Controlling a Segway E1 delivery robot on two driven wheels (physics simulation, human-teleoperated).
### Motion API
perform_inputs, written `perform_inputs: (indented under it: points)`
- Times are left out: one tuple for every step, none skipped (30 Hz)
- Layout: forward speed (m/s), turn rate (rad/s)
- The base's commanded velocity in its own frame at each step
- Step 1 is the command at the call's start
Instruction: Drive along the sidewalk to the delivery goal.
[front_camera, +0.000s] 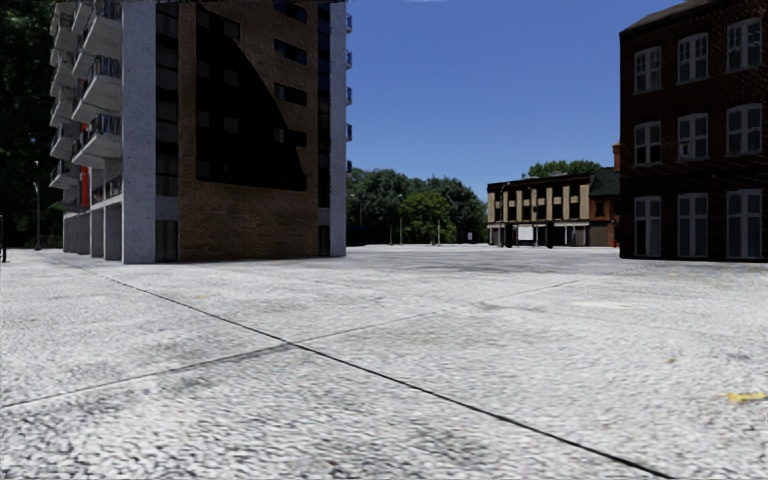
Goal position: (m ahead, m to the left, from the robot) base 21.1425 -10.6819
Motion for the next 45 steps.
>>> perform_inputs:
  points:
    - [2.0, -0.67]
    - [2.0, -0.67]
    - [2.0, -0.67]
    - [2.0, -0.67]
    - [2.0, -0.67]
    - [2.0, -0.67]
    - [2.0, -0.67]
    - [2.0, -0.67]
    - [2.0, -0.67]
    - [2.0, -0.67]
    - [2.0, -0.67]
    - [2.0, -0.67]
    - [2.0, -0.67]
    - [2.0, -0.67]
    - [2.0, -0.67]
    - [2.0, -0.66]
    - [2.0, -0.65]
    - [2.0, -0.65]
    - [2.0, -0.65]
    - [2.0, -0.65]
    - [2.0, -0.65]
    - [2.0, -0.65]
    - [2.0, -0.65]
    - [2.0, -0.65]
    - [2.0, -0.65]
    - [2.0, -0.63]
    - [2.0, -0.14]
    - [2.0, 0.0]
    - [2.0, 0.0]
    - [2.0, 0.0]
    - [2.0, 0.0]
    - [2.0, 0.0]
    - [2.0, 0.0]
    - [2.0, 0.0]
    - [2.0, 0.0]
    - [2.0, 0.0]
    - [2.0, 0.0]
    - [2.0, 0.0]
    - [2.0, 0.0]
    - [2.0, 0.0]
    - [2.0, 0.0]
    - [2.0, 0.0]
    - [2.0, 0.0]
    - [2.0, 0.0]
    - [2.0, 0.0]
